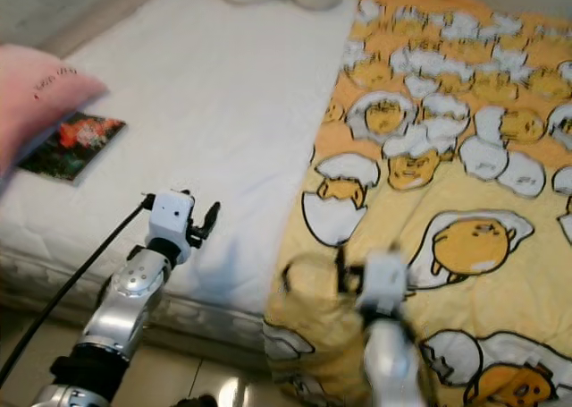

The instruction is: Clean up the room

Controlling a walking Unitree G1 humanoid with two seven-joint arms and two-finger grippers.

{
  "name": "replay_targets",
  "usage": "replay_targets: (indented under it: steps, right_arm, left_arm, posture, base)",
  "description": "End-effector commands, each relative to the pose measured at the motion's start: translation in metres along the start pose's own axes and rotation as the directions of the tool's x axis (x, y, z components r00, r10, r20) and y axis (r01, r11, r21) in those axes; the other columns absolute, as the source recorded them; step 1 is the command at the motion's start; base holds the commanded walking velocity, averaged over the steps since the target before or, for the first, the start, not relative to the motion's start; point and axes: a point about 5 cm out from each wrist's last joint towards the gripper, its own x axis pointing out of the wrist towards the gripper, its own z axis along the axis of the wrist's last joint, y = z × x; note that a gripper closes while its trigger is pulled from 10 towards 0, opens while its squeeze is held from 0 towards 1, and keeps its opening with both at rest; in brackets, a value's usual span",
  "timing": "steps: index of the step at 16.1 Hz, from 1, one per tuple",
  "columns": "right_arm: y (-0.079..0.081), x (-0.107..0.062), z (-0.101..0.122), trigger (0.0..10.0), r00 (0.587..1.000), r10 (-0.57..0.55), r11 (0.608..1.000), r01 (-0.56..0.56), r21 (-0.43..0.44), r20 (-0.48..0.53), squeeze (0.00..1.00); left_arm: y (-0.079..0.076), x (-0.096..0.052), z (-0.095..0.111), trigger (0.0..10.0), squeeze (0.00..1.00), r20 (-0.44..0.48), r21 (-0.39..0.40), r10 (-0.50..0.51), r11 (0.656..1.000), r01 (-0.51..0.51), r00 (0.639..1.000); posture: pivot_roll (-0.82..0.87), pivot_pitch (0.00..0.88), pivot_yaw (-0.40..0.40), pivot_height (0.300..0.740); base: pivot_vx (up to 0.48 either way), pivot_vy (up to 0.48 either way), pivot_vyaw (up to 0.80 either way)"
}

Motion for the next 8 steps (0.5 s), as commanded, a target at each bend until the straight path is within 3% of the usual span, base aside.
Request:
replay_targets:
  steps: [1,2,4,6,8]
  right_arm:
    - [-0.019,0.006,0.000,10.0,0.998,-0.061,0.998,0.061,0.005,-0.016,0.00]
    - [-0.022,0.008,0.003,10.0,0.998,-0.069,0.998,0.069,-0.002,-0.005,0.00]
    - [-0.028,0.025,0.011,10.0,0.994,-0.107,0.994,0.108,-0.015,0.027,0.00]
    - [-0.028,0.032,0.013,10.0,0.992,-0.120,0.993,0.120,-0.009,0.030,0.00]
    - [-0.025,0.031,0.008,10.0,0.995,-0.099,0.995,0.099,-0.017,0.014,0.00]
  left_arm:
    - [0.004,-0.002,-0.004,10.0,0.00,0.006,-0.056,0.030,0.998,-0.030,1.000]
    - [0.003,-0.002,-0.006,10.0,0.00,0.005,-0.071,0.034,0.997,-0.034,0.999]
    - [-0.008,0.012,-0.007,10.0,0.00,-0.020,-0.119,0.020,0.993,-0.022,1.000]
    - [-0.020,0.022,0.005,10.0,0.00,0.021,-0.090,-0.035,0.995,0.036,0.999]
    - [-0.023,0.023,0.004,10.0,0.00,0.024,-0.079,-0.069,0.994,0.071,0.997]
  posture:
    - [0.10,0.000,0.016,0.740]
    - [0.10,0.000,0.018,0.740]
    - [0.07,0.000,0.040,0.740]
    - [0.06,0.000,0.046,0.740]
    - [0.05,0.000,0.050,0.740]
  base:
    - [0.000,0.000,0.00]
    - [0.000,0.000,0.00]
    - [0.000,-0.452,0.00]
    - [0.000,-0.459,0.00]
    - [0.000,-0.461,0.00]
